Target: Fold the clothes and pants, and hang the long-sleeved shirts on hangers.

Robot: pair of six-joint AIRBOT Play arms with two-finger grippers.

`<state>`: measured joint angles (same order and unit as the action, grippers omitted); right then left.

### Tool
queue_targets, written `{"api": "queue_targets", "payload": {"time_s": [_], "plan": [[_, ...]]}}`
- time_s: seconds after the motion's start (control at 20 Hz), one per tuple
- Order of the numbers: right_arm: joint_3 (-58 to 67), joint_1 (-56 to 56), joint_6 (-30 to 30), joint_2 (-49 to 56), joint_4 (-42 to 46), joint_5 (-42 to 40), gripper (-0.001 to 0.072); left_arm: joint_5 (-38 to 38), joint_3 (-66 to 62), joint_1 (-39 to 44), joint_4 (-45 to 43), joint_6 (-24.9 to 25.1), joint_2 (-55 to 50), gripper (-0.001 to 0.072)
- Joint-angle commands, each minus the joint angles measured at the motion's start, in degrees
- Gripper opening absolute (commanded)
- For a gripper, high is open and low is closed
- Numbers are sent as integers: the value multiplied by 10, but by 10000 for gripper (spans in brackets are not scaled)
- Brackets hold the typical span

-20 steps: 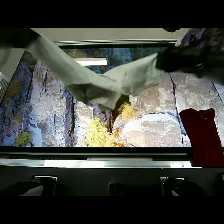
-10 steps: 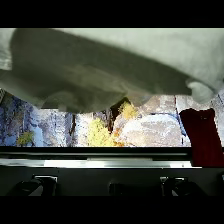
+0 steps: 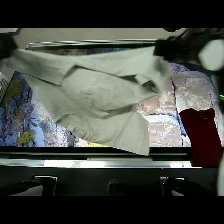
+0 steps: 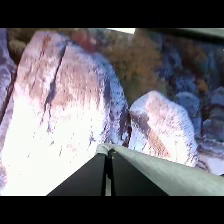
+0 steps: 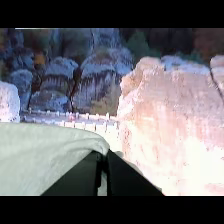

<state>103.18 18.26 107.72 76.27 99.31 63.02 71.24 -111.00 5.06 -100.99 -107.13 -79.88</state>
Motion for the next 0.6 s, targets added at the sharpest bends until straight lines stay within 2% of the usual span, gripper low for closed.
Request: {"api": "queue_targets", "payload": {"time_s": [0.0, 0.15, 0.25, 0.3, 0.4, 0.45, 0.55], "plan": [[1, 0, 27, 159, -51, -34, 33, -47, 5, -13, 53, -1, -178, 23], [1, 0, 27, 250, -119, -30, 33, -47, 5, -31, 155, -9, -300, 25], [1, 0, 29, 281, -143, -30, 33, -47, 5, -41, 215, -9, -343, 33], [1, 0, 29, 287, -147, -30, 33, -47, 5, -48, 243, -9, -353, 96], [1, 0, 29, 288, -143, -29, 33, -38, 3, -70, 282, -9, -348, 661], [1, 0, 29, 285, -137, -26, 33, -19, -1, -86, 291, -5, -339, 679], [1, 0, 29, 275, -118, -12, 33, 31, -3, -128, 300, 34, -297, 679]]}}
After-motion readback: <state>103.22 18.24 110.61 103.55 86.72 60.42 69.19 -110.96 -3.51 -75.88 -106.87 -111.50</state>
